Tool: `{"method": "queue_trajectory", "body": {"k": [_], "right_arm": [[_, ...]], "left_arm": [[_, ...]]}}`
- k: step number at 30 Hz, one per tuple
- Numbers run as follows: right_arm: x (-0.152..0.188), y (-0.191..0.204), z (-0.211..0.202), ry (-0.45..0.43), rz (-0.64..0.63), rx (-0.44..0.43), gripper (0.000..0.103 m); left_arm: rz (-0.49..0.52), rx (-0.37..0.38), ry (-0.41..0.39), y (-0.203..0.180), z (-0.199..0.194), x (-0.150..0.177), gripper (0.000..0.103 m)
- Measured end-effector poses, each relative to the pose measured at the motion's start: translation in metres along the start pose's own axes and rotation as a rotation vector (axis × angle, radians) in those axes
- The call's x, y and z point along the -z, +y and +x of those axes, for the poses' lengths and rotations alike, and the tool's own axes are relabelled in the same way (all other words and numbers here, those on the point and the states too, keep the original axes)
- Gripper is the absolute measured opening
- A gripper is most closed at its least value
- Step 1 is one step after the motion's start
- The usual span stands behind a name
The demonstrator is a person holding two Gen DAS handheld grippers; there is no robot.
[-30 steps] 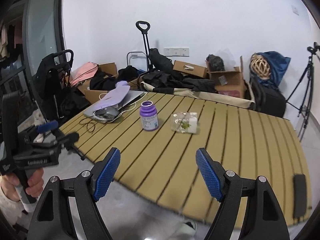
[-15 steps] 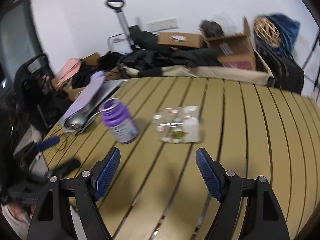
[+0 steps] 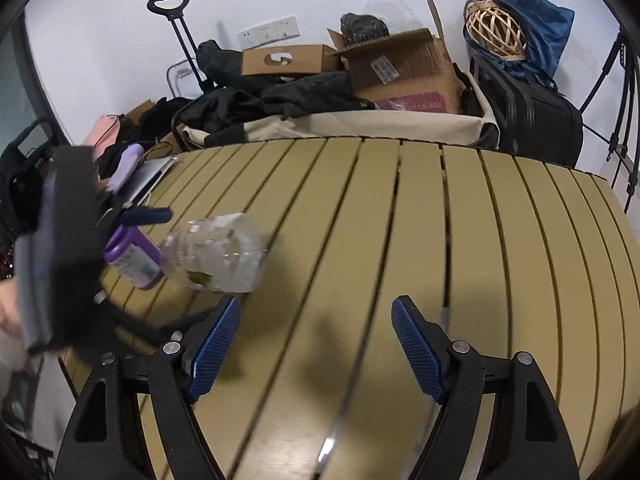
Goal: Organize rigid objects
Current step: 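Grasp the clear Santa-sticker cup with the left gripper and lift it, then grasp the clear cup with the right gripper while the left gripper releases it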
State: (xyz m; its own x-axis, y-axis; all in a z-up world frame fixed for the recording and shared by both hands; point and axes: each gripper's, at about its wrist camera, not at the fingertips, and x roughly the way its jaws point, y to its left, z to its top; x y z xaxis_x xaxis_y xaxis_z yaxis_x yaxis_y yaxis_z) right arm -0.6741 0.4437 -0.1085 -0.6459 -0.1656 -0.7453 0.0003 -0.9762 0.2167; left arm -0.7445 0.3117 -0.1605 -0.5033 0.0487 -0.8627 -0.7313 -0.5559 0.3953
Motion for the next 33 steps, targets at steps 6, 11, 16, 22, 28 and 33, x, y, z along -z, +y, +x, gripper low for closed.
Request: {"method": "queue_trajectory", "body": {"k": [6,11,16,22,28,33], "right_arm": [[0.002,-0.011,0.016,0.035,-0.01,-0.055,0.082],[0.003,-0.014,0.024,0.043,0.044,-0.144,0.083],[-0.014,0.0,0.019,-0.009,0.104,-0.309,0.083],[-0.055,0.007,0.024,-0.048,0.293,-0.561,0.082],[-0.083,0.042,0.028,-0.033,0.31,-0.614,0.081],[-0.096,0.06,0.033,-0.026,0.256,-0.556,0.065]], "left_arm": [[-0.076,0.102,0.02,0.013,0.004,-0.005,0.081],[-0.203,0.107,-0.034,0.024,0.0,-0.004,0.069],[-0.294,0.125,-0.206,0.043,-0.036,-0.007,0.069],[-0.261,0.167,-0.425,0.05,-0.077,0.003,0.07],[-0.252,0.205,-0.545,0.063,-0.095,0.009,0.07],[-0.227,0.166,-0.546,0.076,-0.092,0.013,0.085]]}}
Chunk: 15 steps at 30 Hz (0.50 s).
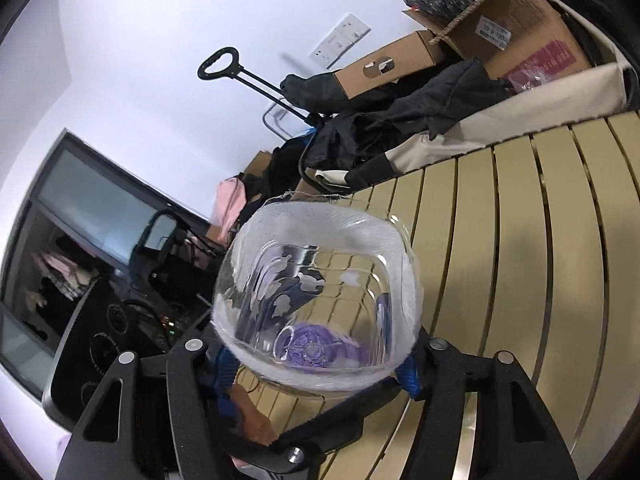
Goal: Organize rigid objects
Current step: 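Grasp the clear cup with the right gripper while the left gripper releases it, then grasp the purple bottle with the left gripper while the right gripper lowers the cup onto the table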
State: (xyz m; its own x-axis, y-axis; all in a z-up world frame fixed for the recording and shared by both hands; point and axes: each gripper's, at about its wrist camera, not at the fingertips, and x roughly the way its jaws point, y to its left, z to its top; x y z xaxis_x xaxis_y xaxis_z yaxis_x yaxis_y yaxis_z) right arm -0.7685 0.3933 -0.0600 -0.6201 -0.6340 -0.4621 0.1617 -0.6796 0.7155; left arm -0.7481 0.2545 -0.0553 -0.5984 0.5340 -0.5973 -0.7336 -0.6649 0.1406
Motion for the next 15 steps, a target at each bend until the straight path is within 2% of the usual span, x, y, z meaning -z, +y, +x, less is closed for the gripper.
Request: {"method": "queue_trajectory", "body": {"k": [1,2,3,6,8,10,12,15], "right_arm": [[-0.001,0.012,-0.001,-0.013,-0.077,0.067,0.065],[0.0,0.021,-0.004,-0.03,-0.14,0.129,0.065],[-0.002,0.032,-0.004,-0.045,-0.215,0.193,0.065],[-0.005,0.051,0.0,-0.057,-0.321,0.271,0.065],[-0.009,0.059,0.007,-0.061,-0.378,0.33,0.065],[-0.012,0.057,0.018,-0.048,-0.396,0.371,0.066],[-0.014,0.046,0.029,-0.014,-0.372,0.363,0.066],[-0.013,0.032,0.032,-0.002,-0.324,0.351,0.066]], "left_arm": [[0.023,-0.044,-0.01,0.001,-0.003,0.001,0.1],[0.055,-0.095,-0.027,0.0,-0.007,0.002,0.103],[0.111,-0.14,-0.064,-0.003,-0.013,0.003,0.103],[0.237,-0.27,-0.164,-0.011,-0.015,0.012,0.103],[0.271,-0.306,-0.159,-0.011,-0.004,0.018,0.103],[0.221,-0.29,-0.116,0.002,0.011,0.022,0.103],[0.229,-0.296,-0.082,0.005,0.019,0.023,0.103],[0.269,-0.395,-0.139,-0.006,0.008,0.022,0.103]]}}
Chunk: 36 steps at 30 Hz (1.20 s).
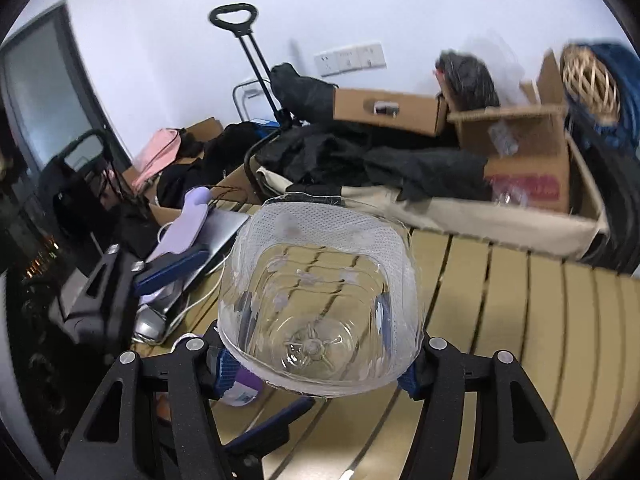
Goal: Organize rigid objects
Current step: 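Grasp the purple bottle with the left gripper while the right gripper lowers the cup onto the table, then lay the purple bottle on its side beside the cup, open left gripper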
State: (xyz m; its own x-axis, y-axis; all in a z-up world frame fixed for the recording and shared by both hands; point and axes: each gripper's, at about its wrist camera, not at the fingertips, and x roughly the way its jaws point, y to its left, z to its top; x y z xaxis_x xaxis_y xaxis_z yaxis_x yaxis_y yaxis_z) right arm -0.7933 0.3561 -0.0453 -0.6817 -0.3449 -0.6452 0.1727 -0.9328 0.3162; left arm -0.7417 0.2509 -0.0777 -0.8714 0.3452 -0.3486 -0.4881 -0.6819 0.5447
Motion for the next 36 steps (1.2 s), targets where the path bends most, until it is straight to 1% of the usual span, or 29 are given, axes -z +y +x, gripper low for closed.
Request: {"method": "queue_trajectory", "body": {"k": [2,4,5,7,9,10,11,13,15,16,17,18,20,22,24,25,26,27,28,29,31,34,36], "right_arm": [[0.006,-0.003,0.0,0.004,-0.003,0.005,0.066],[0.012,-0.003,0.006,0.023,-0.006,0.002,0.066],[0.016,-0.001,0.012,0.043,-0.02,0.006,0.066],[0.026,0.005,0.03,0.078,-0.053,0.008,0.066],[0.038,0.012,0.053,0.138,-0.102,0.039,0.066],[0.043,0.015,0.064,0.159,-0.123,0.052,0.066],[0.048,0.018,0.075,0.178,-0.14,0.06,0.068],[0.052,0.016,0.085,0.2,-0.132,0.055,0.068],[0.053,0.015,0.087,0.202,-0.115,0.049,0.068],[0.053,0.015,0.085,0.198,-0.112,0.052,0.072],[0.053,0.015,0.082,0.192,-0.112,0.068,0.08],[0.052,0.016,0.077,0.186,-0.109,0.081,0.083],[0.049,0.015,0.062,0.169,-0.095,0.085,0.089],[0.047,0.017,0.045,0.146,-0.085,0.093,0.089],[0.048,0.015,0.019,0.114,-0.065,0.125,0.089],[0.051,0.013,0.006,0.099,-0.055,0.143,0.089],[0.057,0.012,-0.009,0.08,-0.04,0.163,0.089],[0.065,0.01,-0.022,0.062,-0.018,0.18,0.089],[0.077,0.01,-0.036,0.047,-0.003,0.175,0.089],[0.084,0.009,-0.044,0.042,0.002,0.163,0.089],[0.101,0.01,-0.056,0.048,0.011,0.178,0.089],[0.124,0.01,-0.066,0.073,0.035,0.18,0.089],[0.137,0.012,-0.071,0.09,0.045,0.167,0.089]], "left_arm": [[-0.003,-0.081,-0.009,-0.001,-0.009,0.002,0.103],[-0.068,-0.123,0.013,0.004,-0.018,0.011,0.103],[-0.106,-0.127,0.018,0.007,-0.021,0.016,0.103],[-0.18,-0.111,0.089,0.01,-0.016,0.036,0.103],[-0.201,-0.105,0.157,0.007,-0.002,0.054,0.103],[-0.211,-0.103,0.176,0.008,0.002,0.059,0.103],[-0.224,-0.094,0.193,0.01,0.006,0.064,0.103],[-0.248,-0.076,0.218,0.018,0.009,0.072,0.103],[-0.265,-0.065,0.224,0.018,0.0,0.072,0.103],[-0.267,-0.058,0.226,0.018,-0.001,0.071,0.103],[-0.269,-0.061,0.231,0.015,-0.005,0.068,0.103],[-0.276,-0.085,0.231,0.019,-0.008,0.066,0.103],[-0.297,-0.102,0.254,0.022,-0.013,0.068,0.103],[-0.344,-0.12,0.294,0.025,-0.023,0.071,0.103],[-0.428,-0.138,0.353,0.035,-0.03,0.075,0.103],[-0.486,-0.144,0.383,0.039,-0.037,0.08,0.103],[-0.554,-0.155,0.415,0.044,-0.044,0.087,0.103],[-0.596,-0.156,0.423,0.042,-0.053,0.093,0.103],[-0.622,-0.153,0.423,0.041,-0.061,0.097,0.103],[-0.635,-0.162,0.421,0.04,-0.07,0.102,0.103],[-0.639,-0.176,0.427,0.035,-0.081,0.107,0.103],[-0.668,-0.168,0.433,0.031,-0.098,0.11,0.103],[-0.661,-0.175,0.419,0.027,-0.112,0.107,0.103]]}}
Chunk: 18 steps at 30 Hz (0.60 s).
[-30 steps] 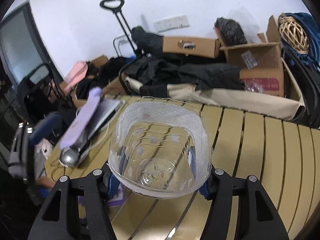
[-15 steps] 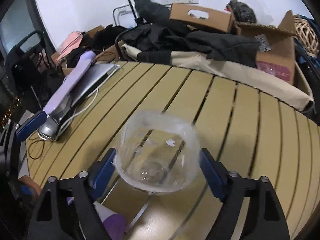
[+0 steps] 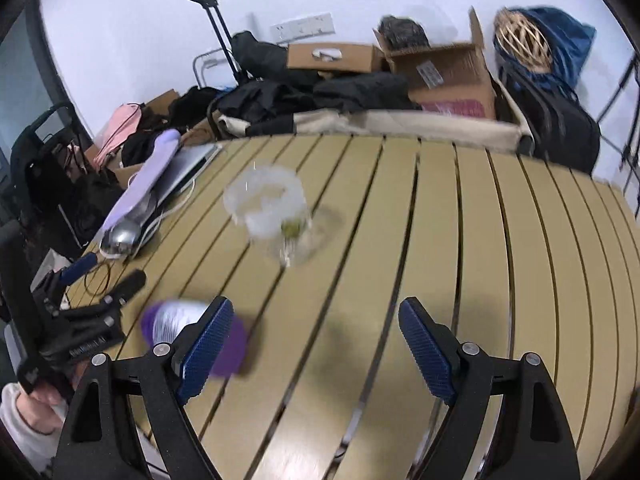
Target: Organize rigid objects
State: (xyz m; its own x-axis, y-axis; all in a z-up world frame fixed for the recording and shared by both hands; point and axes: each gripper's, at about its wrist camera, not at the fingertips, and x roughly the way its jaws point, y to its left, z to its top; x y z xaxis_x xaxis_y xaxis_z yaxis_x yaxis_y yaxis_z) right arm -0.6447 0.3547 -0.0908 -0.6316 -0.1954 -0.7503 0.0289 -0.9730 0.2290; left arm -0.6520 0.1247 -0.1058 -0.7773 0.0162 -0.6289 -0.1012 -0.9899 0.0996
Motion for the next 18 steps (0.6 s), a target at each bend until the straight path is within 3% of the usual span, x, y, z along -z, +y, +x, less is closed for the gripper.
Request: {"method": "queue_trajectory", "body": {"k": [9,18], "right_arm": [[0.051,0.024,-0.045,0.0,-0.022,-0.024,0.089],[0.08,0.059,-0.188,-0.192,-0.076,-0.059,0.089]], "left_arm": [[-0.002,-0.011,-0.033,0.003,-0.078,0.02,0.103],[-0.039,0.033,-0.121,0.022,-0.245,0.031,0.103]]}}
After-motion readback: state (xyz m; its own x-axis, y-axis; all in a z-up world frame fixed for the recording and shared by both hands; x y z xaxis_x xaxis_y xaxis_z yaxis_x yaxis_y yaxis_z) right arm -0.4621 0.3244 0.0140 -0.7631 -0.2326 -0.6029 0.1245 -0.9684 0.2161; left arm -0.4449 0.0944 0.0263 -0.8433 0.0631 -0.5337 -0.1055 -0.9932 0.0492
